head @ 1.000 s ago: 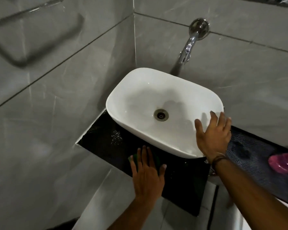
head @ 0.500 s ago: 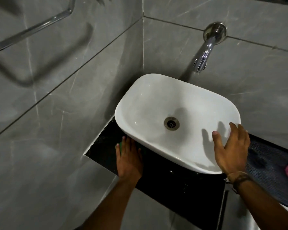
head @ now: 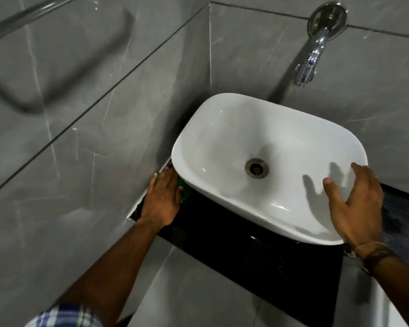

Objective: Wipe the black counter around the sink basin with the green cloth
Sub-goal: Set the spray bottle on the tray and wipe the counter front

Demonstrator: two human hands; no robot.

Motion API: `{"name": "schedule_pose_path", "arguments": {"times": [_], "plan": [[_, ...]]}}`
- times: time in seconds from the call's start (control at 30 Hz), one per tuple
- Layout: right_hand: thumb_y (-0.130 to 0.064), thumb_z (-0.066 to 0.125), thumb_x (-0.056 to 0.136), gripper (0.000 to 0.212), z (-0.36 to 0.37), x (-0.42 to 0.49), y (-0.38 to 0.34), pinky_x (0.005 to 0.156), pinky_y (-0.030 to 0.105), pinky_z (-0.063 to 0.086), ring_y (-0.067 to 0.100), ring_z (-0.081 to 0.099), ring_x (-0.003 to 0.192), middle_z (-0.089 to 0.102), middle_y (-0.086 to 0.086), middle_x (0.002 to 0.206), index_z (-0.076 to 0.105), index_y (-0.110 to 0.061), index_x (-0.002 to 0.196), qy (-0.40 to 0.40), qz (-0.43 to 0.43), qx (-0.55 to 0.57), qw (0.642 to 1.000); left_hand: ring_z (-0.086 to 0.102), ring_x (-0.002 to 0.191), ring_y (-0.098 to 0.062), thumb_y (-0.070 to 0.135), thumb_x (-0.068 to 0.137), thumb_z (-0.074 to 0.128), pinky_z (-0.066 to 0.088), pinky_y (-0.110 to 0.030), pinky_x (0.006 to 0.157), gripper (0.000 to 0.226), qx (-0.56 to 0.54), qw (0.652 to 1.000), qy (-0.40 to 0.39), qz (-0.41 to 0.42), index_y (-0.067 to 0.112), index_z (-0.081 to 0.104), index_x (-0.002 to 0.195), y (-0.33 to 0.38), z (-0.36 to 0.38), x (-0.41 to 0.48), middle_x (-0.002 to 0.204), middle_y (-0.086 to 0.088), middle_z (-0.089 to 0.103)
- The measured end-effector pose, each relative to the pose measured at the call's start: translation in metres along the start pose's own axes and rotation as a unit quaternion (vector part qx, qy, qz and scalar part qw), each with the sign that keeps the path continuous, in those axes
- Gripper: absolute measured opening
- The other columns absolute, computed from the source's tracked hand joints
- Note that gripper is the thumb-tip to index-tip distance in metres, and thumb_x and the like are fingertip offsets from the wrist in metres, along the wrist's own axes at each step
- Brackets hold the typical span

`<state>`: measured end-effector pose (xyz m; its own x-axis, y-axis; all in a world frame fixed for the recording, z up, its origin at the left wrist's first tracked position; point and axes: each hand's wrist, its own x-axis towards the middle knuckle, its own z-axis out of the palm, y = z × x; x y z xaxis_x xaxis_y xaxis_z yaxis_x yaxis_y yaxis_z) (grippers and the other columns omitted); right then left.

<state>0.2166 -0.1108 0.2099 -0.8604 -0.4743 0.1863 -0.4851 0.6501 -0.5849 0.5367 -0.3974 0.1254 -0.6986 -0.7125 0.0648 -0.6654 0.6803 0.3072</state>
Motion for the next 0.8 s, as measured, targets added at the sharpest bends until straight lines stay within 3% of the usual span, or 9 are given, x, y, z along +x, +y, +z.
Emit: {"name": "schedule_pose_path", "arguments": {"times": [0.1,0.27,0.4,0.53,0.67,0.73,0.8], "plan": [[-0.060,0.050,0.091,0.081,-0.002,-0.001,-0.004,0.126,0.059,0.027,0.041,0.029,0.155,0.036,0.020,0.165,0.039,-0.012,0.155,-0.003,-0.003,0.010,1.000,0.040,0.151,-0.028,0.033,0.104,0.032,0.022,-0.051,0.127,0.059,0.016,0.999,-0.005,0.029,0.007,0.042,0.156,-0.019,-0.005,-0.027,0.161,-0.010,0.046],[-0.060,0.051,0.093,0.081,-0.004,-0.002,-0.003,0.126,0.060,0.026,0.038,0.025,0.156,0.034,0.018,0.167,0.036,-0.014,0.157,-0.020,0.002,0.015,1.000,0.038,0.153,-0.025,0.035,0.105,0.029,0.020,-0.048,0.127,0.059,0.027,0.999,-0.004,0.018,0.011,0.040,0.158,-0.033,0.002,-0.052,0.164,-0.006,0.043],[-0.063,0.050,0.092,0.082,-0.003,-0.001,-0.001,0.126,0.059,0.026,0.039,0.026,0.156,0.037,0.019,0.165,0.037,-0.014,0.156,-0.022,-0.003,0.010,1.000,0.041,0.151,-0.027,0.033,0.101,0.034,0.026,-0.054,0.125,0.061,0.028,0.999,0.013,-0.012,0.007,0.045,0.155,0.008,0.011,-0.055,0.160,-0.010,0.048],[-0.066,0.048,0.091,0.084,-0.003,-0.001,0.000,0.126,0.059,0.026,0.041,0.028,0.155,0.038,0.021,0.165,0.038,-0.014,0.156,-0.011,-0.004,0.016,1.000,0.049,0.145,-0.032,0.032,0.095,0.049,0.027,-0.053,0.122,0.060,0.012,0.997,0.013,0.070,0.006,0.053,0.149,0.093,0.039,-0.084,0.150,-0.012,0.059],[-0.064,0.049,0.091,0.082,-0.002,-0.002,-0.002,0.125,0.060,0.027,0.041,0.030,0.154,0.039,0.021,0.164,0.038,-0.014,0.155,-0.005,-0.009,0.027,1.000,0.021,0.159,-0.026,0.039,0.101,0.044,0.013,-0.048,0.127,0.066,-0.006,0.998,-0.001,0.064,0.020,0.029,0.163,0.150,0.065,-0.130,0.172,-0.005,0.027],[-0.063,0.048,0.092,0.081,-0.003,-0.002,-0.002,0.125,0.061,0.027,0.042,0.029,0.154,0.038,0.021,0.164,0.038,-0.014,0.155,-0.004,-0.014,0.036,0.999,0.029,0.153,-0.034,0.043,0.099,0.049,0.027,-0.049,0.126,0.067,0.004,1.000,-0.003,0.003,0.024,0.034,0.161,0.150,0.058,-0.135,0.164,-0.011,0.034],[-0.063,0.048,0.093,0.081,-0.002,-0.001,-0.001,0.124,0.062,0.027,0.043,0.030,0.153,0.039,0.022,0.163,0.038,-0.011,0.154,-0.005,-0.019,0.037,0.999,0.049,0.132,-0.042,0.039,0.089,0.070,0.048,-0.053,0.113,0.068,0.015,0.996,0.001,-0.087,0.019,0.051,0.152,0.136,0.043,-0.121,0.142,-0.020,0.054]]}}
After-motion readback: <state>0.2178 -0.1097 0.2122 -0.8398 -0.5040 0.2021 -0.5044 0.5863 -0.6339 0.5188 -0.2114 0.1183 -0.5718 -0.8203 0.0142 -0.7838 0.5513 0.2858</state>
